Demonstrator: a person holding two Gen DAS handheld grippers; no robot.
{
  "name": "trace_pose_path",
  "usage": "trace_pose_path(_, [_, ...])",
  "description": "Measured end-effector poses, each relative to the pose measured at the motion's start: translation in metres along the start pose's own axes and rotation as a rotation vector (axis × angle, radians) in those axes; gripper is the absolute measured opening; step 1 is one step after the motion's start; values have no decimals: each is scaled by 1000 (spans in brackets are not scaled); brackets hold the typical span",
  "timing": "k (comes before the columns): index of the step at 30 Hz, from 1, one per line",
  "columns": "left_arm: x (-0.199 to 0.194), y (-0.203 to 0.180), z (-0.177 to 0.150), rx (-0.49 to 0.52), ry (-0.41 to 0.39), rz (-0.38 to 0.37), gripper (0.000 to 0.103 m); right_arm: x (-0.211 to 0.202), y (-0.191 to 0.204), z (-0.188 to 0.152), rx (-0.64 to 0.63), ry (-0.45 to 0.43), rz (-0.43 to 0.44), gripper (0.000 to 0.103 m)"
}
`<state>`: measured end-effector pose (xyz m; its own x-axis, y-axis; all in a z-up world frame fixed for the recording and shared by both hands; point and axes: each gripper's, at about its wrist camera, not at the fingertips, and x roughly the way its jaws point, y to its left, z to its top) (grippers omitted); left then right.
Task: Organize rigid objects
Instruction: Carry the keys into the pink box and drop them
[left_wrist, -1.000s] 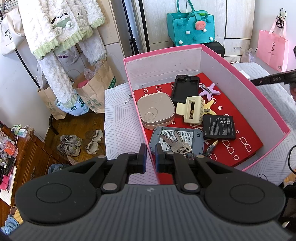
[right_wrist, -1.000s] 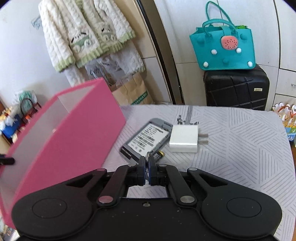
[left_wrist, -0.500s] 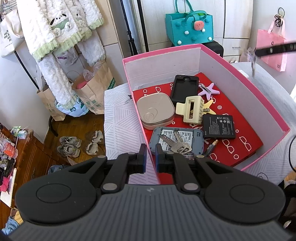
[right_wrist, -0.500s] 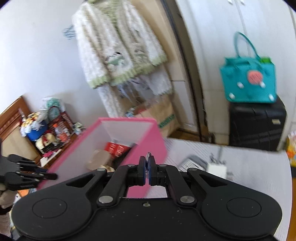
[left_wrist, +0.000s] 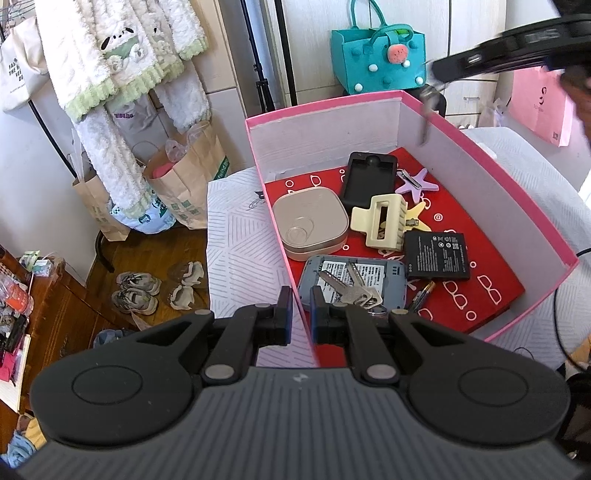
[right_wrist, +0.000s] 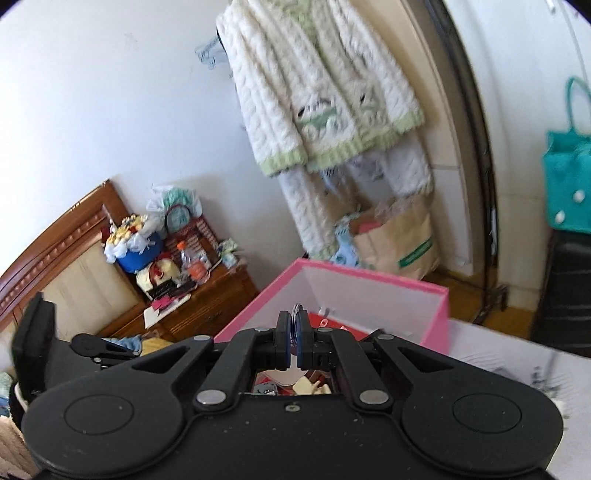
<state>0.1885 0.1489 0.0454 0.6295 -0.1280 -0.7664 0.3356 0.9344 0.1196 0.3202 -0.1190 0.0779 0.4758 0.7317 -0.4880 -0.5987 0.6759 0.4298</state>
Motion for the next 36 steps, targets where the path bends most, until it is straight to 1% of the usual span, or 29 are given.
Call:
trace_pose_path(3, [0, -1, 1, 9, 5, 3, 8, 24, -7, -2, 2, 47, -23, 4])
trace_pose_path(6, [0, -3, 2, 15, 10, 7, 8, 42, -12, -6, -24, 76, -71, 5])
trace_pose_path(8, [1, -4, 2, 22, 12, 11, 8, 50, -16, -9, -18, 96, -60, 6])
trace_pose_path(9, [1, -4, 2, 22, 13, 12, 8, 51, -19, -10, -8, 92, -66, 6])
trace_pose_path(11, [1, -4, 2, 23, 13, 13, 8, 50, -18, -13, -26, 76, -87, 11])
trace_pose_path(14, [0, -3, 2, 22, 13, 11, 8, 41, -17, -15, -23, 59, -87, 11])
trace_pose_path(17, [1, -4, 2, 18, 11, 8, 8, 24, -15, -12, -42, 30, -106, 13])
trace_pose_path(21, [0, -4, 1, 16, 6, 8, 8, -9, -16, -10, -44, -33, -145, 21])
trace_pose_path(24, [-1, -2, 1, 7, 4, 3, 8, -32, -22, -14, -31, -67, -191, 24])
trace_pose_path(27, [-1, -1, 1, 2, 3, 1, 8, -50, -32, -20, -17, -78, -259, 32])
trace_pose_path(31, [0, 1, 0, -7, -1, -3, 8, -68, -58, -31, 20, -72, -367, 36])
trace_pose_path(32, [0, 1, 0, -10, -2, -3, 8, -71, -65, -33, 35, -71, -383, 37])
trace_pose_path(36, [0, 0, 0, -12, -2, -2, 8, -76, -92, -46, 86, -57, -468, 44])
